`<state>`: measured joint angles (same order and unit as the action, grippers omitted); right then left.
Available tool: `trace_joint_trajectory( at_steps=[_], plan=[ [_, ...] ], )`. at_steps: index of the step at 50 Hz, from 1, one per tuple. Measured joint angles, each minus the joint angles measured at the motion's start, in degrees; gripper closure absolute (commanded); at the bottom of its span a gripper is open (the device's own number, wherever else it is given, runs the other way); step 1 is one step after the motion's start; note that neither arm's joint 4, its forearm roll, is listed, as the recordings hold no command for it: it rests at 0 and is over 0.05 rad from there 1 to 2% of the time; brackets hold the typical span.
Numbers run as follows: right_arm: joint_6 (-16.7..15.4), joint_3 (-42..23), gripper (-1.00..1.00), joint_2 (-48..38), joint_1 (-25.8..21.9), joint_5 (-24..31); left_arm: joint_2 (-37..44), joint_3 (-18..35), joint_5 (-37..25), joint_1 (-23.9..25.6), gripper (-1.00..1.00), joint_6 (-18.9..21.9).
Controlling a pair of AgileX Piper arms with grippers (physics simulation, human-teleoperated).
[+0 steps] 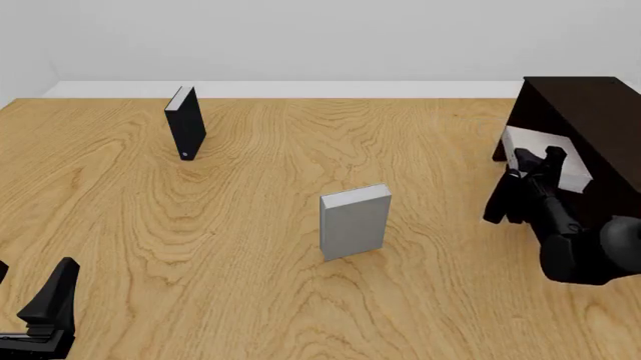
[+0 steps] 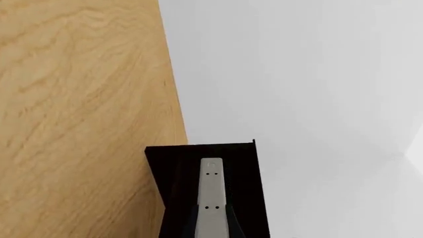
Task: Pick up the book on the right and place it on the cabinet shelf.
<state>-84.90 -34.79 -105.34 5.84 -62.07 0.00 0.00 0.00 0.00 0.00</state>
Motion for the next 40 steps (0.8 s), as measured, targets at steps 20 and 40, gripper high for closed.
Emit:
trace_joint_trajectory(
  at_steps=[20,40],
  plan=[
    [0.3,-2.7,1.0,-4.0,2.5,-0.5,0.0,0.0,0.0,0.0,-1.0,0.0],
    [0.9,-5.4,1.0,-6.6,4.8,-0.7,0.0,0.0,0.0,0.0,-1.0,0.0]
  ],
)
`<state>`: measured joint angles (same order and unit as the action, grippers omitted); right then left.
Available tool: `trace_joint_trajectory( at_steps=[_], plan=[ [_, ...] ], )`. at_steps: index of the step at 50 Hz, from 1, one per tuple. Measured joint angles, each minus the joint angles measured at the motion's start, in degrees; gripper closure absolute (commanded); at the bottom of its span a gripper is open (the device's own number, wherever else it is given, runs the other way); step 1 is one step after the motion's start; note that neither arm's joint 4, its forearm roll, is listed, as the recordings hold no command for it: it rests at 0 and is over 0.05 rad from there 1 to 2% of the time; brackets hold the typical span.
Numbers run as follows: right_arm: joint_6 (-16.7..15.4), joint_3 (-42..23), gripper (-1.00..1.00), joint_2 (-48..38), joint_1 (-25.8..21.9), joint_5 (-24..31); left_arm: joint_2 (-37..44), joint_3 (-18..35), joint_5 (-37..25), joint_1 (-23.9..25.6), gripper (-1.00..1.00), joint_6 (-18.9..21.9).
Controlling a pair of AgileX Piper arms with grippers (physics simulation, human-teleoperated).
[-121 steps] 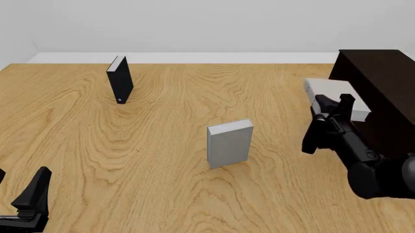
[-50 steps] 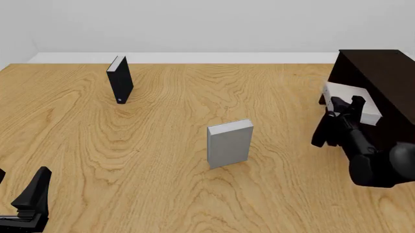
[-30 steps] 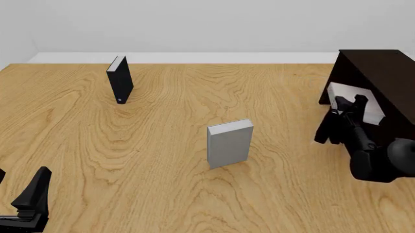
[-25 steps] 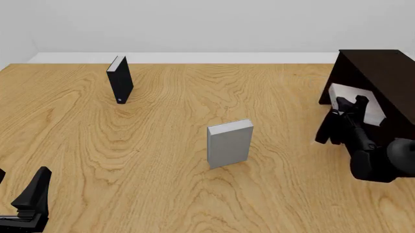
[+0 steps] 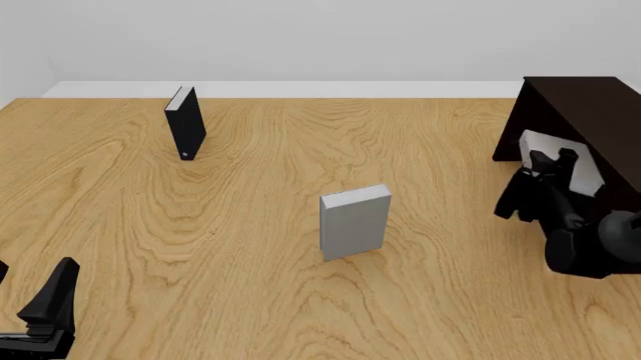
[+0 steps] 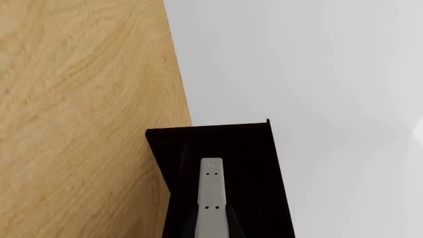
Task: Pick up the book on the right and place it on the cabinet shelf.
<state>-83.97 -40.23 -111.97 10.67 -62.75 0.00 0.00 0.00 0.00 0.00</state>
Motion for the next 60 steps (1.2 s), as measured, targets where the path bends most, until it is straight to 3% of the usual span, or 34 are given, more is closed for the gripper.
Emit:
trace_joint_trajectory(
  at_steps=[60],
  plan=[
    [2.1,-3.6,1.0,-2.0,3.3,4.7,0.0,0.0,0.0,0.0,-1.0,0.0]
  ],
)
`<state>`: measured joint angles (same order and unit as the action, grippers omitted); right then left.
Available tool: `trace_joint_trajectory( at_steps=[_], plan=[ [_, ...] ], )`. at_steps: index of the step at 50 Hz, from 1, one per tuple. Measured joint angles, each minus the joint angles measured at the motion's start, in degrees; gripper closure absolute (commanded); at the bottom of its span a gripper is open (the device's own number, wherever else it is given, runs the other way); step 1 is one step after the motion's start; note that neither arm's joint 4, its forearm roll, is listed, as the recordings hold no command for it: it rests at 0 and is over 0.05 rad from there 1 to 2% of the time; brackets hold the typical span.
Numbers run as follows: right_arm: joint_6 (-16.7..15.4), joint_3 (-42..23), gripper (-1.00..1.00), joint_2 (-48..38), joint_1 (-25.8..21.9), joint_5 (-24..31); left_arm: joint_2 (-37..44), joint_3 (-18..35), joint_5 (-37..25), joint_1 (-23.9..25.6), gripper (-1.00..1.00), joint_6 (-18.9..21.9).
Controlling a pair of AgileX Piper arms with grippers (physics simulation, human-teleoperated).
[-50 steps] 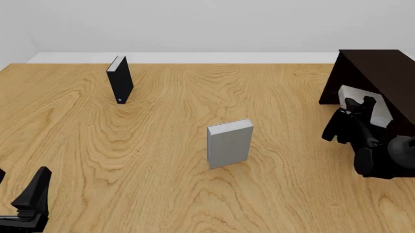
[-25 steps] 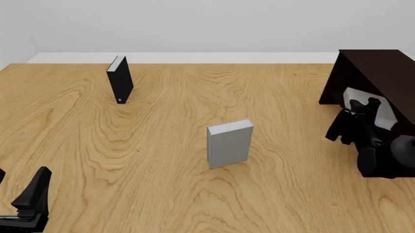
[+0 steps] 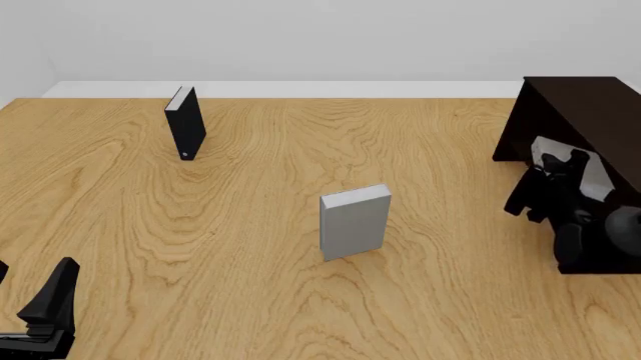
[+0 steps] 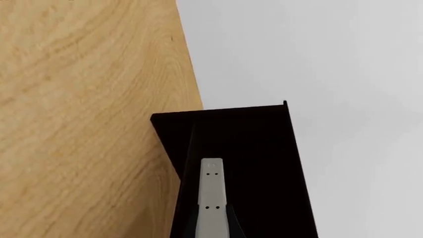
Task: Pick up the book on the right and place it on the cabinet shelf.
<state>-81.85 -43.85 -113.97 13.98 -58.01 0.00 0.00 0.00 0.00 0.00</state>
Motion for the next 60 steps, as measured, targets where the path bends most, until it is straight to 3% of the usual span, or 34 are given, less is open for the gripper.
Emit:
trace_joint_trajectory(
  at_steps=[7,8,39,60],
  plan=[
    [0.6,-0.2,1.0,0.4,0.0,0.8,0.0,0.0,0.0,0.0,-1.0,0.0],
    [0.8,-0.3,-1.0,0.4,0.0,1.0,0.0,0.0,0.0,0.0,-1.0,0.0],
    [3.4,-0.4,-1.0,1.6,0.3,1.0,0.0,0.0,0.0,0.0,-1.0,0.0],
    [4.0,-2.5,-1.0,1.9,-4.6,4.8,0.0,0.0,0.0,0.0,-1.0,0.0]
  ],
)
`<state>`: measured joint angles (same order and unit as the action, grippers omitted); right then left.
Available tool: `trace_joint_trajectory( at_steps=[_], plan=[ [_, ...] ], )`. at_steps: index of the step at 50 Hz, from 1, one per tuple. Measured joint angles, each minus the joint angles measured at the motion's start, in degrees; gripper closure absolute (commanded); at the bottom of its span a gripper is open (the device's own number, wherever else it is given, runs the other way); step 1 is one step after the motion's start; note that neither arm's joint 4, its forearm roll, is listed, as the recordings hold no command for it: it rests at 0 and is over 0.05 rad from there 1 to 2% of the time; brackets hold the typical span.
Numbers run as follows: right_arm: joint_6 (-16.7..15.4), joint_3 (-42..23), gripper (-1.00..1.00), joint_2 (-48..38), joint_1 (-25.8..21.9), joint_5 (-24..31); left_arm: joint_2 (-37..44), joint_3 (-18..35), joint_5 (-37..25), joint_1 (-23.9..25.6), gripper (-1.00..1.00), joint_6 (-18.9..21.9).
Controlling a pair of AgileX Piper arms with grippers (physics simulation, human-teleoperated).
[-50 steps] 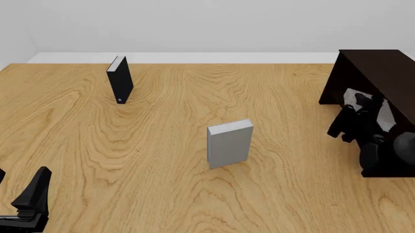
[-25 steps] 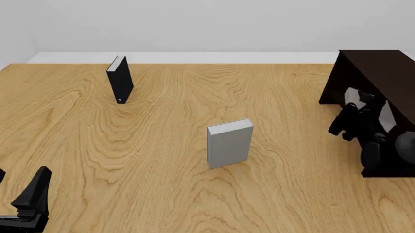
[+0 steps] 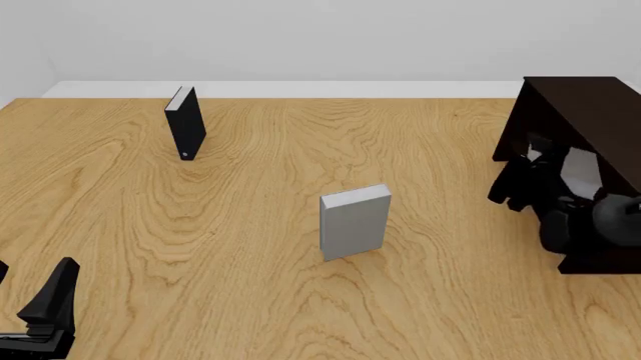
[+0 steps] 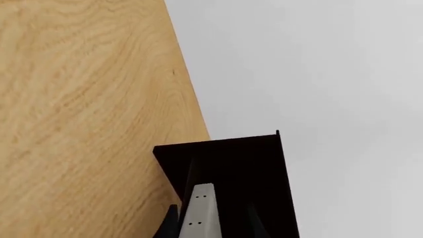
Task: Pick up the book on the right and place it on the cabinet shelf.
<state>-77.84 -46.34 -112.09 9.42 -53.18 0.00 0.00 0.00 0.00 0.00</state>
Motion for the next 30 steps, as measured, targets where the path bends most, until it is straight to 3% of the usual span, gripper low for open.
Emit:
trace_joint_trajectory(
  at_steps=[30],
  plan=[
    [0.7,-0.6,-1.0,-0.5,-2.4,0.2,0.0,0.0,0.0,0.0,-1.0,0.0]
  ],
)
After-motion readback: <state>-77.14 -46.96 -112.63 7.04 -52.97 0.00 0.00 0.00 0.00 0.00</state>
